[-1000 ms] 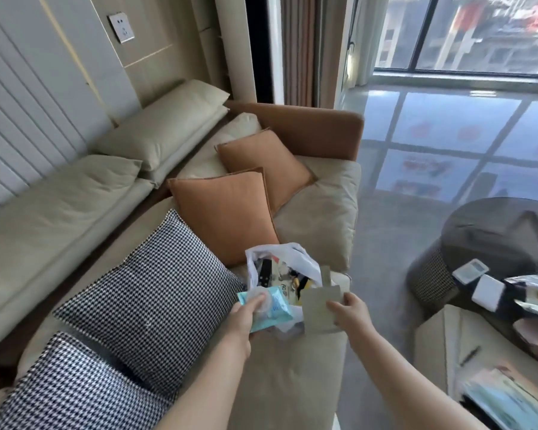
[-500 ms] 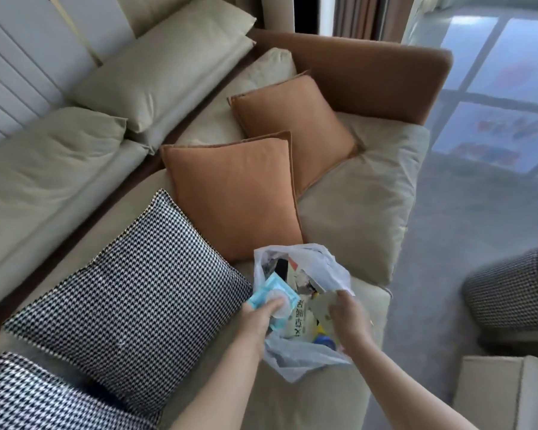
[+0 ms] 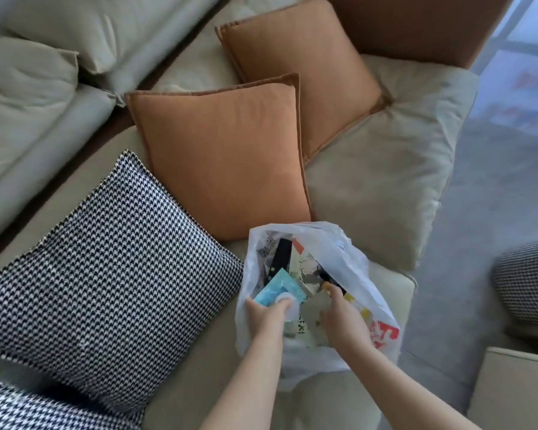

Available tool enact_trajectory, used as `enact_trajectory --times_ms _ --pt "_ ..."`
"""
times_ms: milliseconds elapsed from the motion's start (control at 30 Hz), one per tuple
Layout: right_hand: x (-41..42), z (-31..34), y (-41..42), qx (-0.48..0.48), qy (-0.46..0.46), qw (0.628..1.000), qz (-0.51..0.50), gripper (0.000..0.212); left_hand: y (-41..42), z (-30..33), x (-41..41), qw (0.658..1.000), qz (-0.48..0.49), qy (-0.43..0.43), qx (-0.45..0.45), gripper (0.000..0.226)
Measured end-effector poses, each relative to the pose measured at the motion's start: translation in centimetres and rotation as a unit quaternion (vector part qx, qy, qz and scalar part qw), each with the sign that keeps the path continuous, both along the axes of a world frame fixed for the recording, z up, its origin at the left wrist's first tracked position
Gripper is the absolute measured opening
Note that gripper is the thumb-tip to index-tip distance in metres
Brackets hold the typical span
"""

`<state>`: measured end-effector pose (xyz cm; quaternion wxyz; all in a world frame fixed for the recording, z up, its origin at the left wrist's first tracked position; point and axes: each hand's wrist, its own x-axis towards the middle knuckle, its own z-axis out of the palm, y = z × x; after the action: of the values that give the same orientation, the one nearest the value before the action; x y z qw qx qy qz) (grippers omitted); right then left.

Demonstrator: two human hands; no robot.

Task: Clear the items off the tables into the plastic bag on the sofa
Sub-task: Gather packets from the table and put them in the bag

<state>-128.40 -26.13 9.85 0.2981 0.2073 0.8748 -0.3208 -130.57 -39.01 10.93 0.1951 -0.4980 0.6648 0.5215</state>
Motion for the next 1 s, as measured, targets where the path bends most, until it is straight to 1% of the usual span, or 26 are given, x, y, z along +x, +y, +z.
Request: enact_trajectory --times_ms 67,133,200,267,333,433,533,600,700,800,900,1000 --pt "0.0 0.0 0.0 0.005 0.008 0.999 0.041 0.066 -0.8 0.4 0.5 1.0 -0.027 -0.007 -0.007 0.078" --pt "0.1 0.0 0.1 0.018 0.018 0.998 0.064 0.07 -1.5 0.9 0.9 0.999 -0.032 -0.02 -0.02 0.087" --pt "0.1 0.4 0.2 0.032 0.03 0.997 0.068 0.069 -1.7 1.4 1.2 0.998 -0.041 -0.028 -0.03 0.089" --pt "0.4 0.9 0.3 0.04 0.043 0.996 0.066 0.064 -1.6 2.1 1.6 0.998 -0.056 -0.023 -0.018 0.087" --pt "0.8 1.5 0.4 0.036 0.049 0.996 0.065 0.059 -1.2 2.9 2.1 0.997 -0.082 -0.007 0.003 0.081" --pt "2.3 2.6 0.7 0.023 0.069 0.996 0.045 0.053 -0.5 4.4 3.1 0.984 -0.176 0.007 0.018 0.074" --pt "4.8 3.9 1.3 0.016 0.086 0.996 0.016 0.044 0.2 5.7 4.8 0.962 -0.267 0.026 0.044 0.069" --pt "6.7 4.8 1.7 0.012 0.095 0.995 -0.003 0.039 0.5 6.6 6.3 0.947 -0.315 0.039 0.047 0.062" --pt "10.4 6.4 2.0 0.008 0.115 0.992 -0.043 0.035 0.9 8.0 9.2 0.916 -0.396 0.053 0.024 0.049" --pt "14.9 8.3 2.0 0.022 0.145 0.986 -0.077 0.034 1.0 9.8 12.6 0.871 -0.484 0.08 -0.023 0.044" --pt "19.7 10.5 1.9 0.046 0.141 0.982 -0.115 0.037 1.7 11.9 16.0 0.816 -0.566 0.104 -0.045 0.043" --pt "24.3 12.0 2.3 0.076 0.126 0.979 -0.139 0.037 2.9 13.5 19.4 0.745 -0.652 0.119 -0.078 0.041"
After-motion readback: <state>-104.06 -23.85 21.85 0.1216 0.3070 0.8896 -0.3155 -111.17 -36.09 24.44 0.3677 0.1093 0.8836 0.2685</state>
